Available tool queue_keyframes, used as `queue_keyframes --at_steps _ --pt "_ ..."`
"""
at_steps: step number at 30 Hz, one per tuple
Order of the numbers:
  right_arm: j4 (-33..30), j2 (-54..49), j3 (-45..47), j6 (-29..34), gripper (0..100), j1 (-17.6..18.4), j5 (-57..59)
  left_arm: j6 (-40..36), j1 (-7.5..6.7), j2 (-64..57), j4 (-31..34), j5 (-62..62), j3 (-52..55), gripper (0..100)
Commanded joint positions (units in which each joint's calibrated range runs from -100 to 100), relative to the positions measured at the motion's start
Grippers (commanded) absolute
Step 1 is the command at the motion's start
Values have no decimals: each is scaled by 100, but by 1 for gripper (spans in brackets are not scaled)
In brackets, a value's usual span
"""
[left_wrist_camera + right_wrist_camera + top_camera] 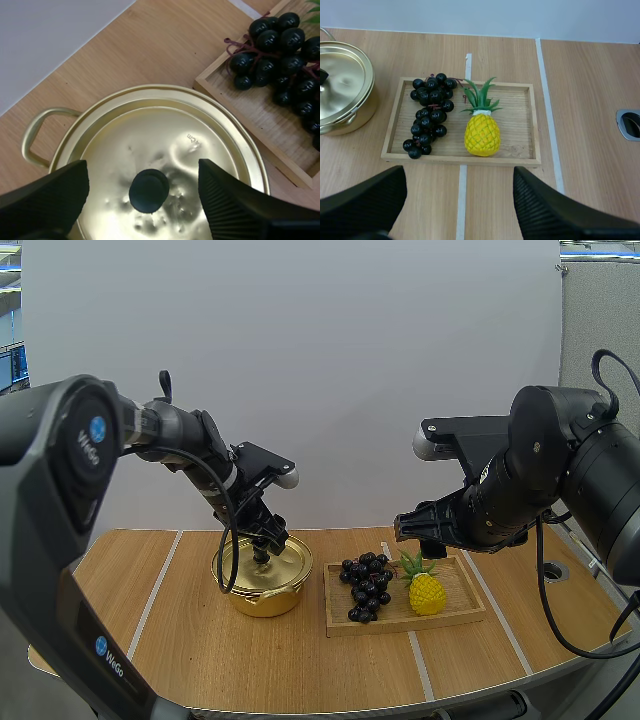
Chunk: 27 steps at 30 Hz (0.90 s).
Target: Open the pot, put the pineapple inside, and close it
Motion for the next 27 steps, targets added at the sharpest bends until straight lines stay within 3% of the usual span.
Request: queue_keyframes --at_steps 1,17,21,24,27 --pt "-6 -20 -34 0 100 -23 -94 4 -23 418 -40 -90 -227 100" --pt "-6 -20 -34 0 100 -23 -94 -232 -23 493 127 37 -242 100" --pt "-6 -20 -34 0 100 -23 -94 -336 -23 493 320 251 -242 55" --pt "-6 -20 -34 0 100 -23 -94 -348 -23 493 320 494 -242 32" --pt "-6 -20 -34 0 100 -23 -94 -369 -23 493 320 677 -242 17"
